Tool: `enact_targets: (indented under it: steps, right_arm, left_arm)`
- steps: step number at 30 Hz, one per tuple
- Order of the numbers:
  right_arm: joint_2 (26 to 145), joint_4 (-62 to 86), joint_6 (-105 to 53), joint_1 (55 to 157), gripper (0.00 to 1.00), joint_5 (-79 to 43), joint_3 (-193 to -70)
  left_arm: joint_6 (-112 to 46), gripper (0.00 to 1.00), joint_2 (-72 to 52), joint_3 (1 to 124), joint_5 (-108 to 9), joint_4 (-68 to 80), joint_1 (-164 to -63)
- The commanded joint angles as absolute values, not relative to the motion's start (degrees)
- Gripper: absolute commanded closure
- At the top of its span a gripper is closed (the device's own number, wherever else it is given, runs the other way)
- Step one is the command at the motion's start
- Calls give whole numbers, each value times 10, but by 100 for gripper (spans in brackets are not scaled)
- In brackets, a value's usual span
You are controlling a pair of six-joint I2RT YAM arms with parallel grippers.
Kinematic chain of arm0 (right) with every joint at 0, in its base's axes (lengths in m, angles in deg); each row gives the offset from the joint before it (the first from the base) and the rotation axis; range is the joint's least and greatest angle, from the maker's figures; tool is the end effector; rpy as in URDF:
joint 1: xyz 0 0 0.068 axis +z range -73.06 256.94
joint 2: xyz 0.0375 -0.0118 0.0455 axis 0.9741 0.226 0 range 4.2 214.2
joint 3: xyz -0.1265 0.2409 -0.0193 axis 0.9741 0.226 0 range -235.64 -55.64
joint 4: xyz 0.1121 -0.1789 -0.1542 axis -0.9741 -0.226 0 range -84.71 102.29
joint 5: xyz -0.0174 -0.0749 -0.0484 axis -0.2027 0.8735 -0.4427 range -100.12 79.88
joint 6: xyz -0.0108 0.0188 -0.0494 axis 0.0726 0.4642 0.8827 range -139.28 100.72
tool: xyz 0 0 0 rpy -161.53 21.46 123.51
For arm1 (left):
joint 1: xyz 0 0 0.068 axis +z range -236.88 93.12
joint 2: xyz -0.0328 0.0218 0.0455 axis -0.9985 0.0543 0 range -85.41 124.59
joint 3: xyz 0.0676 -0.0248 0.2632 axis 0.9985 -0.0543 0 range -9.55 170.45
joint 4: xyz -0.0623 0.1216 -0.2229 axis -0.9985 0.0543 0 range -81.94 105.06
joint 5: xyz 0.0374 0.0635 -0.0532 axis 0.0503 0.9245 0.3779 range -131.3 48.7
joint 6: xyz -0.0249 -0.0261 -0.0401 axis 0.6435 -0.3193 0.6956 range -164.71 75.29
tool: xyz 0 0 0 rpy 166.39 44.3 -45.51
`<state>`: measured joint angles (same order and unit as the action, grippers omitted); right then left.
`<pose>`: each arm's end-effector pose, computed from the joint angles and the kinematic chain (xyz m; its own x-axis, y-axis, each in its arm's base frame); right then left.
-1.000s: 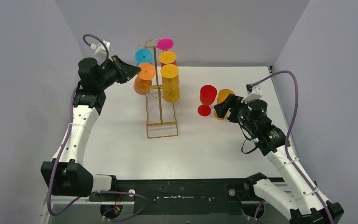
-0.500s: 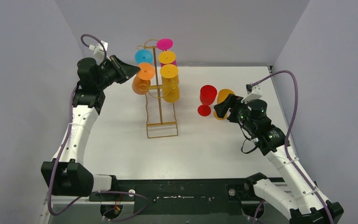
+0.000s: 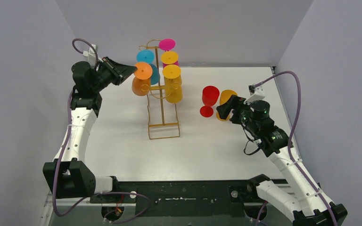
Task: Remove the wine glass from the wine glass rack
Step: Pick up the wine glass from the wine rack.
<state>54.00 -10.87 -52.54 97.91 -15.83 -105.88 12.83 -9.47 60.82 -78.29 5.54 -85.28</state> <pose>0.1809 0.0731 0.3347 -0.5438 0.3759 -0.7503 -0.1718 0.8253 0.5380 0.3082 -0.0128 0.4001 -0.5164 -0.6886 -0.5090 0.2655 0.4363 -0.8597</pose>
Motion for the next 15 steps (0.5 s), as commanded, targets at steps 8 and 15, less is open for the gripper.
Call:
enact_targets:
  steps: [8, 15]
  right_arm:
    - [531, -97, -524, 976, 19, -150, -1072]
    - [528, -103, -527, 976, 19, -148, -1077]
  left_arm:
    - [205, 100, -136, 582, -798, -81, -824]
    - [126, 100, -162, 600, -771, 3, -812]
